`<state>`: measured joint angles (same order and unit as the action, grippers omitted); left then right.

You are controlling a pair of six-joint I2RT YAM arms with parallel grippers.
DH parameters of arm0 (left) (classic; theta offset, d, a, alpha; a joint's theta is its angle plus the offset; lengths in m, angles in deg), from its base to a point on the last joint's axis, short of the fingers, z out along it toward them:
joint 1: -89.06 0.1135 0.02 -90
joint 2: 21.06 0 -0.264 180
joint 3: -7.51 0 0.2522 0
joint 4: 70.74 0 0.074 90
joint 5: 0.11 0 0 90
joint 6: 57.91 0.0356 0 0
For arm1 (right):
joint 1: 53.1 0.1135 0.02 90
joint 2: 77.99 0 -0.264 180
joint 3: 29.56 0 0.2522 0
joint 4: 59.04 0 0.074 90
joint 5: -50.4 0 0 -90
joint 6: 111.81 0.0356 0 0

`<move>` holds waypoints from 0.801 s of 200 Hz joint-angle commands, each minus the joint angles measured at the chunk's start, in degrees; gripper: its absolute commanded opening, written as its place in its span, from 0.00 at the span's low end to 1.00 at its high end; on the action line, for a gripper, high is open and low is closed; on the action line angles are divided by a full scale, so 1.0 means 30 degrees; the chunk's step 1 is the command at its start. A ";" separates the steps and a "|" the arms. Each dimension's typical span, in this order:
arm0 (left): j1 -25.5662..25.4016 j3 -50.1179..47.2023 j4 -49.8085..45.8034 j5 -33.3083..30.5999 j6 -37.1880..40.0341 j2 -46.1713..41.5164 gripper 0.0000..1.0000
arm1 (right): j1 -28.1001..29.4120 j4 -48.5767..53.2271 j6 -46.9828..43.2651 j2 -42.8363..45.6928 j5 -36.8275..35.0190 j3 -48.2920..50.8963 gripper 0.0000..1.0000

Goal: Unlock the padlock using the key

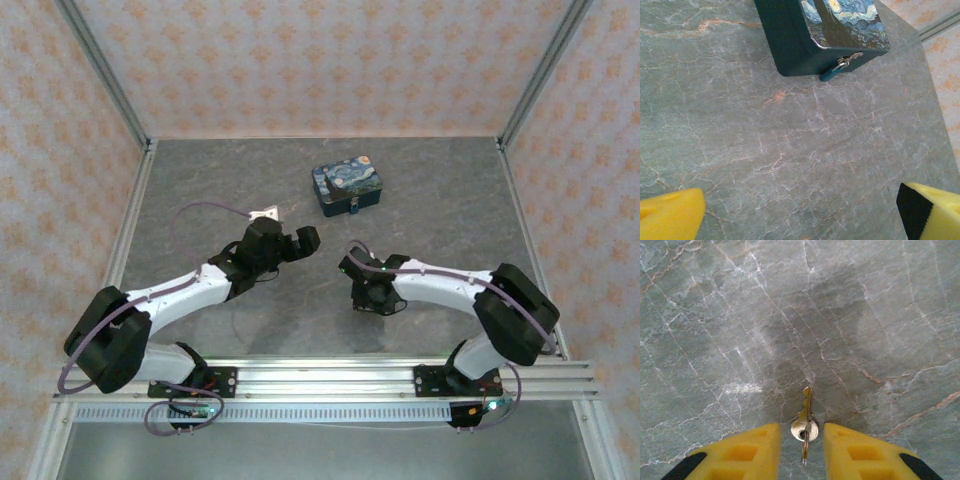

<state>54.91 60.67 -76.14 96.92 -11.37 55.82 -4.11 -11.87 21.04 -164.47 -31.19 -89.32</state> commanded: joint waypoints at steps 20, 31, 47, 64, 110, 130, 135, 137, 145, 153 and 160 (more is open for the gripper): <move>-0.0218 0.0651 -0.0443 -0.0562 0.0396 -0.0425 1.00 | 0.0134 0.0700 -0.0037 -0.0092 -0.0406 -0.0276 0.26; -0.0223 0.0652 -0.0467 -0.0586 0.0396 -0.0432 1.00 | 0.0134 0.0723 -0.0007 -0.0131 -0.0438 -0.0209 0.26; -0.0218 0.0696 -0.0502 -0.0585 0.0396 -0.0417 1.00 | 0.0131 0.0642 -0.0016 -0.0237 -0.0391 -0.0184 0.25; -0.0218 0.0724 -0.0560 -0.0585 0.0396 -0.0420 1.00 | 0.0125 0.0713 -0.0008 -0.0369 -0.0255 -0.0141 0.23; -0.0218 0.0783 -0.0696 -0.0639 0.0418 -0.0460 1.00 | 0.0113 0.0773 -0.0043 -0.0354 -0.0173 0.0122 0.20; -0.0222 0.0783 -0.0736 -0.0680 0.0418 -0.0461 1.00 | 0.0134 0.0749 -0.0051 -0.0447 -0.0135 0.0296 0.18; -0.0218 0.0783 -0.0764 -0.0699 0.0423 -0.0461 1.00 | 0.0129 0.0743 -0.0059 -0.0488 -0.0130 0.0329 0.17; -0.0218 0.0783 -0.0765 -0.0716 0.0424 -0.0483 1.00 | 0.0133 0.0747 -0.0056 -0.0483 -0.0119 0.0339 0.17; -0.0219 0.0784 -0.0809 -0.0746 0.0425 -0.0476 1.00 | 0.0126 0.0746 -0.0074 -0.0472 -0.0080 0.0413 0.16; -0.0218 0.0776 -0.0846 -0.0775 0.0425 -0.0534 1.00 | 0.0134 0.0759 -0.0028 -0.0497 -0.0039 0.0500 0.16; -0.0218 0.0812 -0.0882 -0.0789 0.0425 -0.0549 1.00 | 0.0134 0.0762 -0.0043 -0.0467 0.0002 0.0587 0.15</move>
<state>54.91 61.10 -77.21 96.52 -11.37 55.82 -4.11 -11.63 21.06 -165.30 -30.95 -89.08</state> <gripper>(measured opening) 0.997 0.162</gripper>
